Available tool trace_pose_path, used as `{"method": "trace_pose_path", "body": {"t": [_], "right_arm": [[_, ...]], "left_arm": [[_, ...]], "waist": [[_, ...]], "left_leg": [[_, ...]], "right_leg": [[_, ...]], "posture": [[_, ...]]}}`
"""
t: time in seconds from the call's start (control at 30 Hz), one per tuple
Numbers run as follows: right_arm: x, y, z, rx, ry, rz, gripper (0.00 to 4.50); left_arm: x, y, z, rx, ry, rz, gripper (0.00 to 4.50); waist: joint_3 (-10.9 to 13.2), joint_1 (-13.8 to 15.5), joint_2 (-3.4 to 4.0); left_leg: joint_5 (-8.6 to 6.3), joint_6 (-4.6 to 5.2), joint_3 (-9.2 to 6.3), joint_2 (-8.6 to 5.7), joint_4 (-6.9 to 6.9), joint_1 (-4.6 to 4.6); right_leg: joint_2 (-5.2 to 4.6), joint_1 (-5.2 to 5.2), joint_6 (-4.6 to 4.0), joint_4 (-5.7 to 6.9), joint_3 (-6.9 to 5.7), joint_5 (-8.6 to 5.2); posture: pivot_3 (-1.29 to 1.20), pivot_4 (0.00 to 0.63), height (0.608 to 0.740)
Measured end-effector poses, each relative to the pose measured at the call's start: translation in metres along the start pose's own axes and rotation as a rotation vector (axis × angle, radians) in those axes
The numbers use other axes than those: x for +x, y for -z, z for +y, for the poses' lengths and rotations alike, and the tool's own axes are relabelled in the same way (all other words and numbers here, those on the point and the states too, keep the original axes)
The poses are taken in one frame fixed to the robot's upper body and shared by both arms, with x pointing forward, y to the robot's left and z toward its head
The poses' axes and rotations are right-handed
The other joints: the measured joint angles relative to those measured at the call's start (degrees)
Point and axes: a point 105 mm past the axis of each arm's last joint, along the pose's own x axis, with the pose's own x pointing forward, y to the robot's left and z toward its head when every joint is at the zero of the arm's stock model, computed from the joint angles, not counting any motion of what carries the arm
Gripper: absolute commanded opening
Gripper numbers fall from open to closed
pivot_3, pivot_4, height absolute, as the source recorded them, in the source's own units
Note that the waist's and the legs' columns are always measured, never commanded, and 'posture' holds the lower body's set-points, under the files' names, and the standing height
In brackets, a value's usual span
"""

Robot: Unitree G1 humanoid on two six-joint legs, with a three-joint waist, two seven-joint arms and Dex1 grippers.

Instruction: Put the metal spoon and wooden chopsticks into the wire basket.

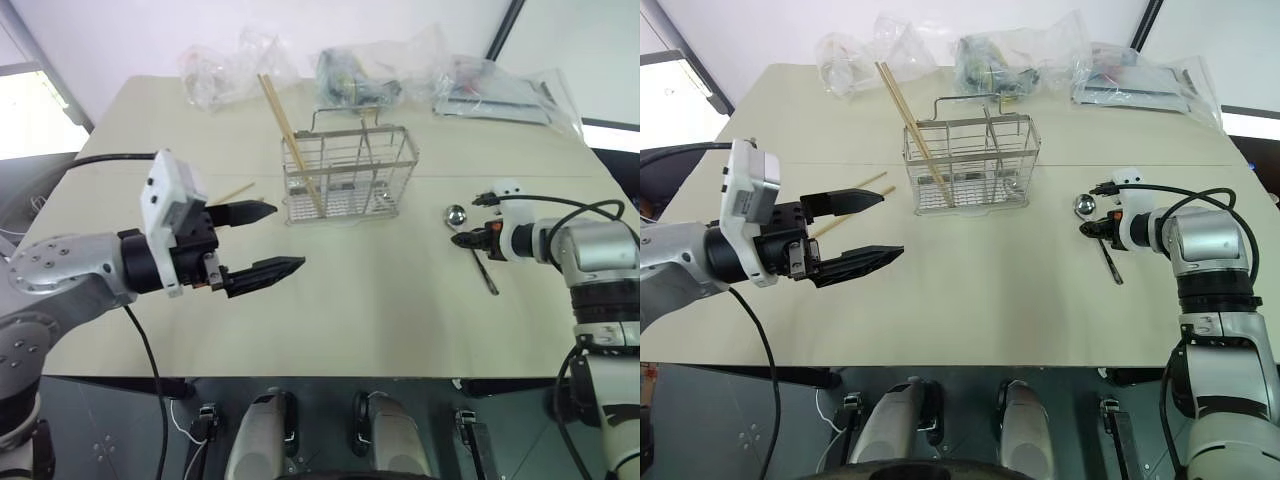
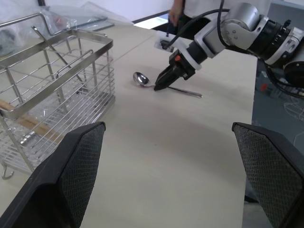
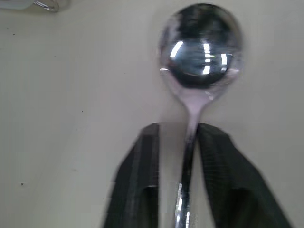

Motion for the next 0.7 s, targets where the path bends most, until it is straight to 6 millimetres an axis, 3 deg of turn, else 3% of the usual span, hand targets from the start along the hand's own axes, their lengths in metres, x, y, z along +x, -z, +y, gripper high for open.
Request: {"method": "trace_pose_path", "body": {"t": [0.23,0.33,0.4,0.47,0.5,0.63,0.7], "right_arm": [[0.004,-0.005,0.000,0.000,0.004,-0.046,0.05],[0.003,-0.023,-0.009,0.021,0.054,-0.159,0.05],[-0.006,-0.049,-0.018,0.044,0.101,-0.287,0.05],[-0.024,-0.089,-0.021,0.092,0.107,-0.474,0.05],[-0.042,-0.122,-0.016,0.125,0.075,-0.630,0.05],[-0.078,-0.178,0.003,0.177,-0.034,-0.895,0.05],[-0.086,-0.197,0.019,0.213,-0.107,-0.981,0.05]], "left_arm": [[0.000,0.000,0.000,0.001,-0.001,-0.002,4.50],[0.000,-0.002,0.001,0.005,-0.010,-0.011,4.50],[0.000,-0.004,0.004,0.009,-0.024,-0.022,4.50],[-0.001,-0.011,0.010,0.020,-0.046,-0.043,4.50],[-0.001,-0.016,0.014,0.027,-0.059,-0.058,4.50],[-0.002,-0.022,0.023,0.041,-0.085,-0.076,4.50],[-0.001,-0.026,0.026,0.053,-0.090,-0.082,4.50]], "waist": [[0.0,-0.1,0.00],[0.0,-0.1,0.02],[0.0,-0.1,0.07],[0.1,-0.1,0.09],[0.1,-0.1,0.09],[0.1,-0.3,0.08],[0.1,-0.4,0.09]], "left_leg": [[0.01,-0.01,0.00,0.01,0.00,0.00],[0.02,-0.03,0.03,0.00,0.00,0.00],[0.02,-0.04,0.04,0.00,0.00,-0.01],[0.03,-0.04,0.03,0.00,-0.01,-0.01],[0.03,-0.05,0.03,0.01,-0.01,-0.01],[0.04,-0.06,0.03,0.02,-0.02,0.00],[0.05,-0.07,0.04,0.02,-0.02,0.00]], "right_leg": [[0.01,0.00,0.00,0.00,0.00,0.00],[0.01,-0.02,0.01,0.00,0.02,0.01],[0.01,-0.04,0.01,0.02,0.04,0.01],[0.05,-0.06,0.01,0.03,0.05,0.01],[0.07,-0.06,0.01,0.04,0.06,0.01],[0.16,-0.03,0.00,0.04,0.07,0.01],[0.17,-0.03,0.00,0.04,0.08,0.01]], "posture": [[0.00,0.150,0.704],[0.00,0.150,0.704],[0.00,0.150,0.704],[0.00,0.150,0.704],[0.00,0.150,0.704],[0.00,0.150,0.704],[0.00,0.150,0.704]]}}
